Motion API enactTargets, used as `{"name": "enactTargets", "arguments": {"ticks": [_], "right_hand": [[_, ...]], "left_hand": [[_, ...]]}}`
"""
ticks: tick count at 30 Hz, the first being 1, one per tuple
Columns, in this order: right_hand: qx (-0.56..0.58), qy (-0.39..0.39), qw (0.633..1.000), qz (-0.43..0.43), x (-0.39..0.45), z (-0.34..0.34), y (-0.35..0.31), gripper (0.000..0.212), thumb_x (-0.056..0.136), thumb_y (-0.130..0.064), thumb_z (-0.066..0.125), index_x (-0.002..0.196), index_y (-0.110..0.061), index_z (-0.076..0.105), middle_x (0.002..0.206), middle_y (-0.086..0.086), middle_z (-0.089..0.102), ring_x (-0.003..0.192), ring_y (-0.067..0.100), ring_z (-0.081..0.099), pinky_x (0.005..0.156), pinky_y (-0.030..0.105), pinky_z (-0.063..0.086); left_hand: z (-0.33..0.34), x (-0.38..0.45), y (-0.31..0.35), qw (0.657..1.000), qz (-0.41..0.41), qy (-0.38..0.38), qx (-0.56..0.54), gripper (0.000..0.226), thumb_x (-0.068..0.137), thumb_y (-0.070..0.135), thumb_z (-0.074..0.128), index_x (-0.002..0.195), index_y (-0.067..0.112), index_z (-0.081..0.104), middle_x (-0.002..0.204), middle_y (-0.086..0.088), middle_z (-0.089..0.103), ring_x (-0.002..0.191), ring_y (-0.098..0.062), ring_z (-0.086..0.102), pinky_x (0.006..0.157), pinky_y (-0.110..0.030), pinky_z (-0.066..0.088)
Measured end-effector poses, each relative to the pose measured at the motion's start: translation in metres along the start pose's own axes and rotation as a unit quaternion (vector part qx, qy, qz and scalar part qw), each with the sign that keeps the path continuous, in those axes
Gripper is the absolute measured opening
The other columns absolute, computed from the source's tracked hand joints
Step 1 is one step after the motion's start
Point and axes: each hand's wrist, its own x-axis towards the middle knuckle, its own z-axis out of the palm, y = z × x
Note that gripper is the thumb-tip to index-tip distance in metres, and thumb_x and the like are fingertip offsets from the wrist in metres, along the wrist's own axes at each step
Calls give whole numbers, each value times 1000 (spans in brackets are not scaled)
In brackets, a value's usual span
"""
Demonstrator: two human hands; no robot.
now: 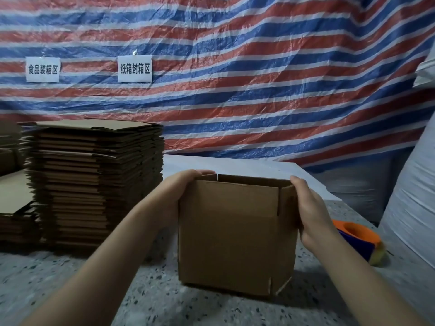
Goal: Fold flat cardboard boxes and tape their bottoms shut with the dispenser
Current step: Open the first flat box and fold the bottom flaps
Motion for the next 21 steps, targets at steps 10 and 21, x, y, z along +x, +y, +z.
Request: {"name": "enactTargets", "arguments": {"ticks": [10, 21], "right_hand": [[101, -156, 981, 57, 11, -20, 7, 61, 99, -53, 39, 52, -25, 66, 59, 2, 63, 55, 12, 64, 50, 26, 54], [89, -114, 986, 78, 11, -18, 13, 72, 89, -80, 32, 92, -27, 81, 101, 14, 77, 90, 27, 76, 67, 36, 60]], "left_hand": [[50, -8, -16, 992, -5, 93, -79, 43, 100, 38, 37, 99, 16, 74, 91, -13, 76, 80, -20, 73, 78, -38, 56], [43, -9, -35, 992, 21, 81, -92, 53, 97, 42, 44, 59, 22, 74, 63, -4, 69, 54, -14, 67, 51, -26, 50]]}}
